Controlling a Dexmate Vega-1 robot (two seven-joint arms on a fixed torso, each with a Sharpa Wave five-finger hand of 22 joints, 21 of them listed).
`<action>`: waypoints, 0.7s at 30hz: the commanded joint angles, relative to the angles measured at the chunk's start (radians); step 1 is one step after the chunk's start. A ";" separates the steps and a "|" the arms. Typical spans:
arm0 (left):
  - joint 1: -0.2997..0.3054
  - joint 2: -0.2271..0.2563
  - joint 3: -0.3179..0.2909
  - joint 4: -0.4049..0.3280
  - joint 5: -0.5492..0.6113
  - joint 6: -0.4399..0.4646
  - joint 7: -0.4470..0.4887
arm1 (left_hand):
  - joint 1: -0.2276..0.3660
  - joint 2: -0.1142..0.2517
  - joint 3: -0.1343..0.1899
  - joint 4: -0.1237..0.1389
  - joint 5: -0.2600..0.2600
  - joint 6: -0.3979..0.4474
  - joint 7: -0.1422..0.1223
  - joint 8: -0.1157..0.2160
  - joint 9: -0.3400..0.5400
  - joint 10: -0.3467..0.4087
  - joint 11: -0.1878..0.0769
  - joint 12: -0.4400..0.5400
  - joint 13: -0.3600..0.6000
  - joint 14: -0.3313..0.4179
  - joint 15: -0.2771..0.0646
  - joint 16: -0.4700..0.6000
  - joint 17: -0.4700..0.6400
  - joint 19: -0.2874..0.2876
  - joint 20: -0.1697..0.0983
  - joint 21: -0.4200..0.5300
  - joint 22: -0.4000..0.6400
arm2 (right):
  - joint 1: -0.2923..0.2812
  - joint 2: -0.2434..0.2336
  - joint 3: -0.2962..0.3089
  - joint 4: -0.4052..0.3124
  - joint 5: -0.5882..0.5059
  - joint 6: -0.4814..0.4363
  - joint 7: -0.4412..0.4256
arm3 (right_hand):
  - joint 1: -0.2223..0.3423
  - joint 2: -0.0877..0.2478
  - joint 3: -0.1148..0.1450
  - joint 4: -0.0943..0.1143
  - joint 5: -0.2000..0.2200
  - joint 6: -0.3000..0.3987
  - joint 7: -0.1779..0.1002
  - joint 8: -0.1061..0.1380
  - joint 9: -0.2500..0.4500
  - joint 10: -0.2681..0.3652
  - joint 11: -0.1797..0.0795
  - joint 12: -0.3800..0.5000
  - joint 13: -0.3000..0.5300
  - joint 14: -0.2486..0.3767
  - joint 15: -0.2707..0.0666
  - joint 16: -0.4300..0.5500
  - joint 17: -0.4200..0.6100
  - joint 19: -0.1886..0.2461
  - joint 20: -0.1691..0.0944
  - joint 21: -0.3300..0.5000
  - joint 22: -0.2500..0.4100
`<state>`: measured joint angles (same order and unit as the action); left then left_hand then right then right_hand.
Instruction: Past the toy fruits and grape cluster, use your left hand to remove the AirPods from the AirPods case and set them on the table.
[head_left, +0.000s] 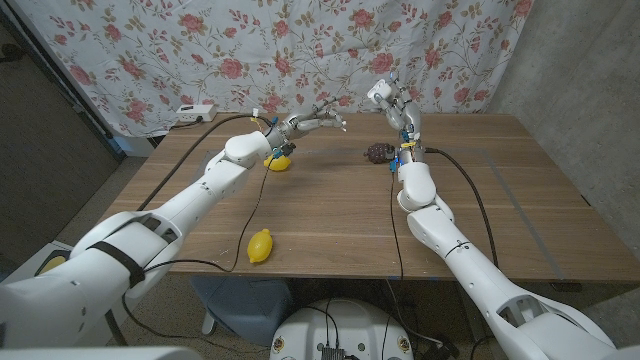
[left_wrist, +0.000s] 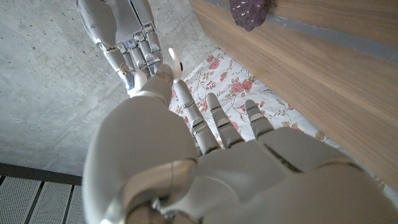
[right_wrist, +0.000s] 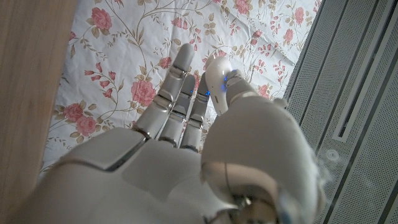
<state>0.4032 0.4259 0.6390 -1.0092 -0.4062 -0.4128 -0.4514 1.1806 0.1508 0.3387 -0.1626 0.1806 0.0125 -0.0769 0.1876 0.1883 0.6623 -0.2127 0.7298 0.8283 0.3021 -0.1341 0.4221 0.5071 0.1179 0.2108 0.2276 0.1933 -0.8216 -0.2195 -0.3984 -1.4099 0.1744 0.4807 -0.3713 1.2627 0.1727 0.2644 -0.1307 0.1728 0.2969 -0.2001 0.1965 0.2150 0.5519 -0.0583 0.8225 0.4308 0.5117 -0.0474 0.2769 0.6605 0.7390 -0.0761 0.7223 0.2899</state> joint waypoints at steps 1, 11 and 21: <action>0.009 0.015 0.006 -0.024 0.015 0.028 0.010 | 0.011 -0.002 -0.004 -0.001 0.005 0.000 0.001 -0.001 0.004 0.003 -0.005 0.010 0.000 0.006 -0.005 -0.004 0.002 0.005 0.004 0.003 0.001 | 0.018 0.012 -0.002 0.052 0.018 0.049 0.030 | 0.022 0.002 0.003 -0.009 0.005 0.017 0.006 0.007 0.003 0.151 -0.139 0.007 0.006 0.018 -0.190 -0.005 0.004 -0.020 -0.143 0.036 0.000; 0.010 0.049 0.041 -0.048 0.135 0.052 0.083 | 0.014 -0.003 -0.008 0.000 0.006 0.000 -0.005 -0.001 0.004 0.003 -0.005 0.016 -0.009 0.011 -0.009 -0.007 0.002 0.006 0.000 0.003 0.001 | 0.018 0.016 -0.003 0.060 0.019 0.056 0.039 | 0.030 0.003 0.005 -0.010 0.005 0.024 0.020 0.008 0.003 0.148 -0.131 0.010 0.005 0.036 -0.190 -0.005 0.004 -0.054 -0.143 0.042 -0.008; 0.003 0.046 0.059 -0.020 0.188 0.057 0.087 | 0.019 -0.003 -0.012 0.001 0.007 0.000 -0.004 -0.002 0.004 0.009 -0.005 0.025 -0.016 0.012 -0.006 -0.009 0.003 0.007 0.001 0.004 0.001 | 0.014 0.016 -0.001 0.055 0.026 0.060 0.047 | 0.038 0.002 0.007 -0.012 0.006 0.026 0.027 0.007 0.003 0.153 -0.123 0.014 0.001 0.053 -0.190 -0.003 0.004 -0.052 -0.144 0.058 -0.010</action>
<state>0.4121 0.4653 0.6787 -1.0408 -0.2889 -0.3634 -0.3909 1.1923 0.1470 0.3320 -0.1613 0.1806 0.0125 -0.0769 0.1876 0.1882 0.6623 -0.2126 0.7473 0.8108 0.3075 -0.1394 0.4140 0.5077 0.1216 0.2071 0.2276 0.1931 -0.8055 -0.2054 -0.4001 -1.3555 0.1934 0.5335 -0.3328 1.2927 0.1743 0.2691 -0.1353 0.1740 0.3183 -0.1785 0.1965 0.2164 0.5623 -0.0466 0.8250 0.4310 0.5523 -0.0513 0.2733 0.6603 0.6901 -0.0661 0.7734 0.2784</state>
